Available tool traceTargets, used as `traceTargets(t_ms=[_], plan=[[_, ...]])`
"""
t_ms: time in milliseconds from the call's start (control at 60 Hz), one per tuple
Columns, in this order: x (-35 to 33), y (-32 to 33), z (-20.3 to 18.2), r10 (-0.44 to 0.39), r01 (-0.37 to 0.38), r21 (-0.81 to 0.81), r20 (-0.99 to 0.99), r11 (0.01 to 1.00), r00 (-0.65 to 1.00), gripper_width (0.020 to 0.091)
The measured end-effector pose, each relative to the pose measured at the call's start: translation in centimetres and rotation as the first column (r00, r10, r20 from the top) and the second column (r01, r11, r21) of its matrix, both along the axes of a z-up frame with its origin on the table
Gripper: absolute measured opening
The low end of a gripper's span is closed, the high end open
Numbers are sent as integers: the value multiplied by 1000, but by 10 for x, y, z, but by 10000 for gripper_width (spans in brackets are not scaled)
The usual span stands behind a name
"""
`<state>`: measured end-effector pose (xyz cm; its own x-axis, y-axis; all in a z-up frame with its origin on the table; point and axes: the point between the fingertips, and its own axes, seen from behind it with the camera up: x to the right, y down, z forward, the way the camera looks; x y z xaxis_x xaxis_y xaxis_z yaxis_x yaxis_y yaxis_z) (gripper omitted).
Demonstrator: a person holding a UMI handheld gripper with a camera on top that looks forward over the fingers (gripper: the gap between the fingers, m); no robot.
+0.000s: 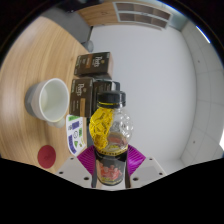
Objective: Pour water
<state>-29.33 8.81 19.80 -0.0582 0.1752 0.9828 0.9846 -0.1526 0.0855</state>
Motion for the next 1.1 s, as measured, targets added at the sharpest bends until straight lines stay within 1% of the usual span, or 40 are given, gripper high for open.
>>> traceTargets(t_ms=[50,83,183,217,233,317,333,433,517,617,683,767,817,833,850,883,917,1000,1083,1100], plan=[[1,-7,12,-27,28,5,-200,1000,980,376],[5,-8,20,-35,31,-16,-335,999,942,376],[16,-18,39,-79,65,-46,-662,997,745,378],[15,-24,40,-88,91,-36,-738,995,669,377],[22,-20,40,-93,79,-57,-775,995,625,377],[33,-19,36,-117,62,-100,-902,993,415,378],[30,-27,36,-119,74,-98,-917,992,380,377],[45,-13,2,-160,48,-154,-970,987,183,376],[55,-10,-25,-181,36,-178,-979,983,97,377],[58,-6,-59,-221,1,-221,-975,975,4,376],[60,-8,-78,-235,-16,-234,-972,972,-19,376],[61,-11,-97,-241,-35,-240,-971,970,-8,377],[60,-14,-115,-268,-34,-267,-963,963,-16,378],[60,-15,-116,-275,-35,-274,-961,961,-22,388],[60,-14,-112,-245,-37,-243,-969,969,-30,390],[60,-17,-116,-241,-36,-240,-970,970,-30,389],[63,-21,-113,-233,-42,-232,-972,972,-19,402],[61,-20,-114,-221,-50,-220,-975,974,-17,478],[62,-22,-118,-257,-47,-256,-966,966,-24,553],[62,-23,-120,-269,-44,-268,-963,962,-22,593]])
